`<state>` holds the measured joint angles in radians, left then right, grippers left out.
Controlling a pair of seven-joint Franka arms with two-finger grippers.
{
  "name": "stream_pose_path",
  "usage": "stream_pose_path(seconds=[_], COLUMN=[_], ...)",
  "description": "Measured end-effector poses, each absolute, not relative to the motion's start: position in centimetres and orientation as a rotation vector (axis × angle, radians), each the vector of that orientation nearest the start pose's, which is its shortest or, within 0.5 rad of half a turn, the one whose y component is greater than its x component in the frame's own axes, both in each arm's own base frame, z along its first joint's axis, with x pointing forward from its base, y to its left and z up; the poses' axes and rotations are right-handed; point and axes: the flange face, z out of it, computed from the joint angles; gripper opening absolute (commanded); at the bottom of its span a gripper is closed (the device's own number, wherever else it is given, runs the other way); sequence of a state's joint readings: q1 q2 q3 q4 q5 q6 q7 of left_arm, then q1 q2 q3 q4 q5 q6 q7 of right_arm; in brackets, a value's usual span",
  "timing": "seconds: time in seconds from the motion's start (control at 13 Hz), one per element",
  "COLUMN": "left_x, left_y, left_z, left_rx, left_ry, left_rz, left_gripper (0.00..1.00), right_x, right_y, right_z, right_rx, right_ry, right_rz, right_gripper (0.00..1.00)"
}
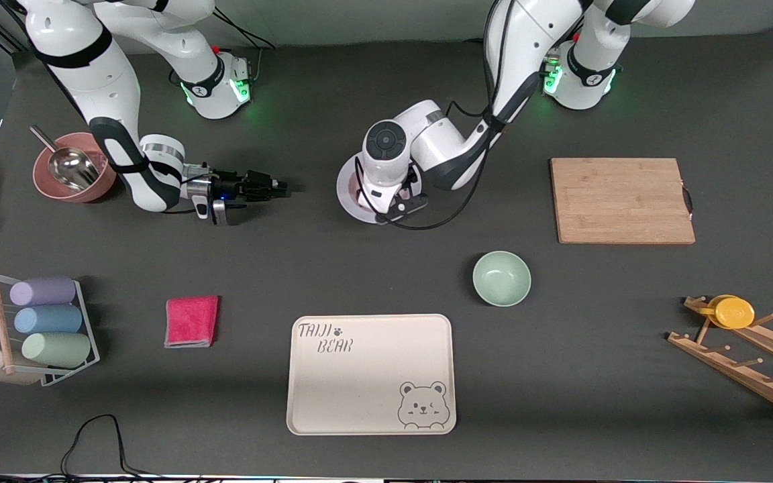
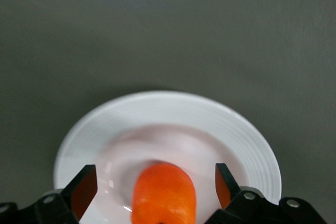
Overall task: Place orange and plate with both arms
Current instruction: 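Lower the orange into the white plate and open the left gripper, then withdraw the left gripper while the right gripper approaches the plate rim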
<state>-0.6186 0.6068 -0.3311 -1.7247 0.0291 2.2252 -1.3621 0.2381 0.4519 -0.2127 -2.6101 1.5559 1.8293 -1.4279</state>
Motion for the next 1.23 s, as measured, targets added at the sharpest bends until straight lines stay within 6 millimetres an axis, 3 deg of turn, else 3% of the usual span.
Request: stream_pose_path(seconds=[0.15, 0.31, 0.54, 0.69, 0.85, 1.0, 1.23], left_x=[43.4, 47.5, 53.7, 56.5, 58.0, 58.7, 58.4], left_y=[-49.4, -44.0, -33.6, -26.6, -19.7, -14.2, -5.7], left_z=[28.3, 33.4, 40.3, 43.5, 46.0, 48.0, 50.5], left_rx=[-3.024, -3.014, -3.039, -3.059, -3.067, -3.074, -3.071], left_ry=[-0.681, -0.664, -0.656, -0.621, -0.546, -0.466, -0.341], left_rz=[0.255, 0.236, 0.180, 0.148, 0.152, 0.140, 0.169], left_gripper=[1.00, 1.00, 1.00, 1.00, 1.00, 1.00, 1.00], right_x=[33.0, 33.1, 33.4, 33.4, 33.4, 33.3, 33.5], right_y=[8.2, 8.3, 9.4, 11.3, 13.5, 15.0, 17.2], right_z=[8.8, 8.8, 8.6, 8.5, 8.5, 8.4, 8.4], right_rx=[-1.922, -1.922, -1.917, -1.911, -1.904, -1.899, -1.888], right_ry=[0.003, 0.005, 0.022, 0.031, 0.029, 0.031, 0.040], right_rz=[0.068, 0.068, 0.049, 0.036, 0.027, 0.019, -0.006], right_gripper=[0.46, 0.46, 0.46, 0.46, 0.46, 0.46, 0.46])
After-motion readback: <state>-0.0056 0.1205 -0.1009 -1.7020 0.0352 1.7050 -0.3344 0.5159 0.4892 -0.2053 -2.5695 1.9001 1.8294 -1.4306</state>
